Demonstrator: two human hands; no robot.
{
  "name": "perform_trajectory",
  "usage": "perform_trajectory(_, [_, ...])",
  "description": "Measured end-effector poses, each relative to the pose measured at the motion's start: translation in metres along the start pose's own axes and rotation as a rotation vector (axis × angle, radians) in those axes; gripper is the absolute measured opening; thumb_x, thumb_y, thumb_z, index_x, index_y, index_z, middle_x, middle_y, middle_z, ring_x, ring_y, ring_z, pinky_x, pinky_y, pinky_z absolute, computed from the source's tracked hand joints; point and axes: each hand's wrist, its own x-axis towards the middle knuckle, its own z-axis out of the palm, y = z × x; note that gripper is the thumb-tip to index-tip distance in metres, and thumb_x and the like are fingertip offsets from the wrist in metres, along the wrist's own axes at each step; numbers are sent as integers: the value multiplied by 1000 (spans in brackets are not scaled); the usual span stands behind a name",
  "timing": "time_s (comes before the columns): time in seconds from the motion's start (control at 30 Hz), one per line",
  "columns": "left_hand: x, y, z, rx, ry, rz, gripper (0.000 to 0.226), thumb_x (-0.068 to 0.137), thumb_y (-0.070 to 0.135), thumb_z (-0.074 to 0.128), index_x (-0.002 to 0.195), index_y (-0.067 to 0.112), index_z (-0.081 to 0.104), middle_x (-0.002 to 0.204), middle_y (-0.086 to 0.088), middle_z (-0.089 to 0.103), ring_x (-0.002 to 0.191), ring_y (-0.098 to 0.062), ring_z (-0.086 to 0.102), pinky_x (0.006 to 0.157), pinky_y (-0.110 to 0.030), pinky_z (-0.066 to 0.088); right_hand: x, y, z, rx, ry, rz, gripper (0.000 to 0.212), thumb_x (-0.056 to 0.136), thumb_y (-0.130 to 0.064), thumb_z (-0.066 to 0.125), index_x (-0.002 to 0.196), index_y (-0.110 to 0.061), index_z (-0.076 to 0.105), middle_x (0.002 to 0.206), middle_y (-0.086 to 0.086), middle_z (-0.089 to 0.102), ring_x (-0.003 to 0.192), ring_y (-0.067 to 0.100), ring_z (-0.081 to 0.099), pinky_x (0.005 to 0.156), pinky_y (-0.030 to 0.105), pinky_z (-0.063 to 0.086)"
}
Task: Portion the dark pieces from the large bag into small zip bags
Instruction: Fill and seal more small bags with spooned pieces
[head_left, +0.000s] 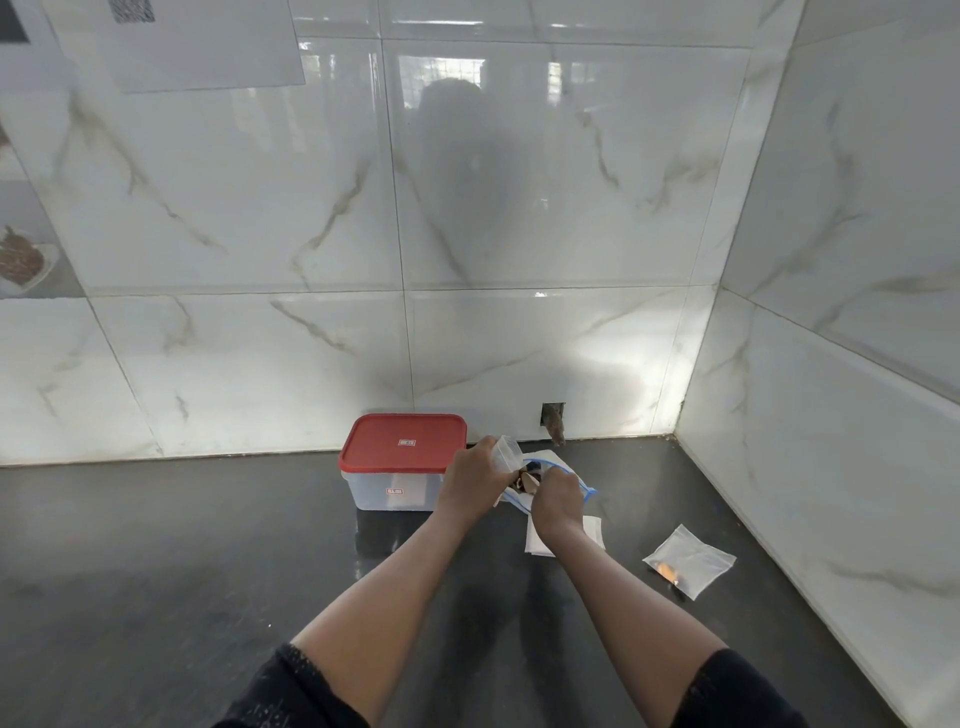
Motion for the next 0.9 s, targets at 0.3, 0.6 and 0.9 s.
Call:
perform_trajectory(0.3, [1,-4,1,36,11,6,41,81,32,64,114,8,56,106,-15,67,102,-36,57,77,-33,42,1,2,-1,40,-10,-46,32,90,8,38,107,2,65,109,16,66,96,25,63,70,30,43])
perform_trajectory(0.6, [0,-3,-4,46,12,-1,47,82,35,66,119,8,56,107,-15,66,103,-35,58,80,-34,43,0,0,4,26,-34,-54,32,89,8,42,111,1,64,114,16,65,106,26,62,82,29,49])
perform_trajectory(0.9, [1,11,-4,236,-37,80,51,80,38,65,120,13,49,114,-11,63,107,-32,58,78,-35,45,-2,-10,6,44,-53,-103,32,92,0,40,111,-1,65,115,15,66,108,29,60,86,32,45])
